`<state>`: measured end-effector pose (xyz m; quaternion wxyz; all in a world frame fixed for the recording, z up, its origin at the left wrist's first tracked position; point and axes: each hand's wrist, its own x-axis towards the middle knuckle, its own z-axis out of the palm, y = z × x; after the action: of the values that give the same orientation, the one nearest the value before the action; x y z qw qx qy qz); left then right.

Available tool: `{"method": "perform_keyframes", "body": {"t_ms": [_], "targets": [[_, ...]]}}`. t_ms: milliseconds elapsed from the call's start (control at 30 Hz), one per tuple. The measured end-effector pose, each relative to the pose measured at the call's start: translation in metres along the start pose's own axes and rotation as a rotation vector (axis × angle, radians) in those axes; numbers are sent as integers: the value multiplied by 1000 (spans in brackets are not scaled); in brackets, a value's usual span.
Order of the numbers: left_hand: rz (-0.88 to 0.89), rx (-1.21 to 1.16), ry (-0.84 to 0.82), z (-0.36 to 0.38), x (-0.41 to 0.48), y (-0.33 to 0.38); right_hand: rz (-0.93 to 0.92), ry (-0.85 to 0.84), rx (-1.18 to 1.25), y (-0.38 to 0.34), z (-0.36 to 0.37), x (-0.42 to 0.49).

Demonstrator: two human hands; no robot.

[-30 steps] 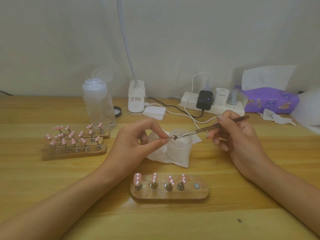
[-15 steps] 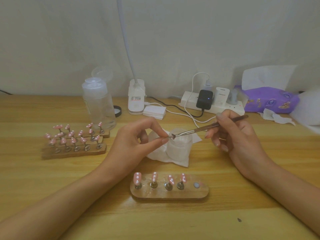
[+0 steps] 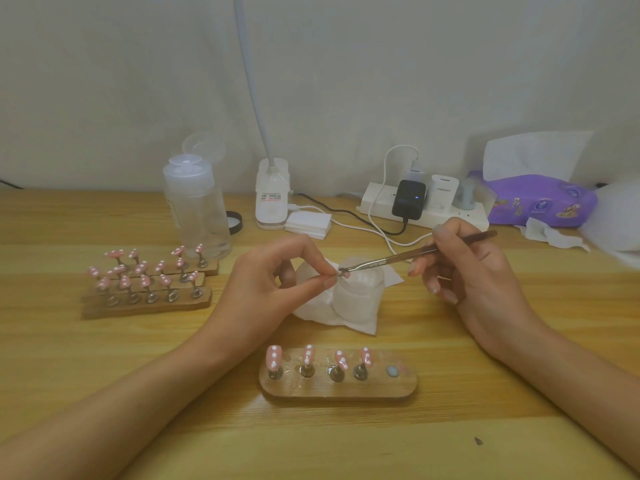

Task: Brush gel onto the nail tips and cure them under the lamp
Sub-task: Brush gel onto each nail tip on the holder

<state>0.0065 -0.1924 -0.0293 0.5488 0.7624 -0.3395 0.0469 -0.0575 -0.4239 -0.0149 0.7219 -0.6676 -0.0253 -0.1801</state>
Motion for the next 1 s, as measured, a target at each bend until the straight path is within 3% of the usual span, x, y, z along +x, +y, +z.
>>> {"method": "perform_keyframes", "body": {"t_ms": [1000], "targets": [[-25,38,-3,0,-1,0,-1,37,-3,-2,0,-1]]}}
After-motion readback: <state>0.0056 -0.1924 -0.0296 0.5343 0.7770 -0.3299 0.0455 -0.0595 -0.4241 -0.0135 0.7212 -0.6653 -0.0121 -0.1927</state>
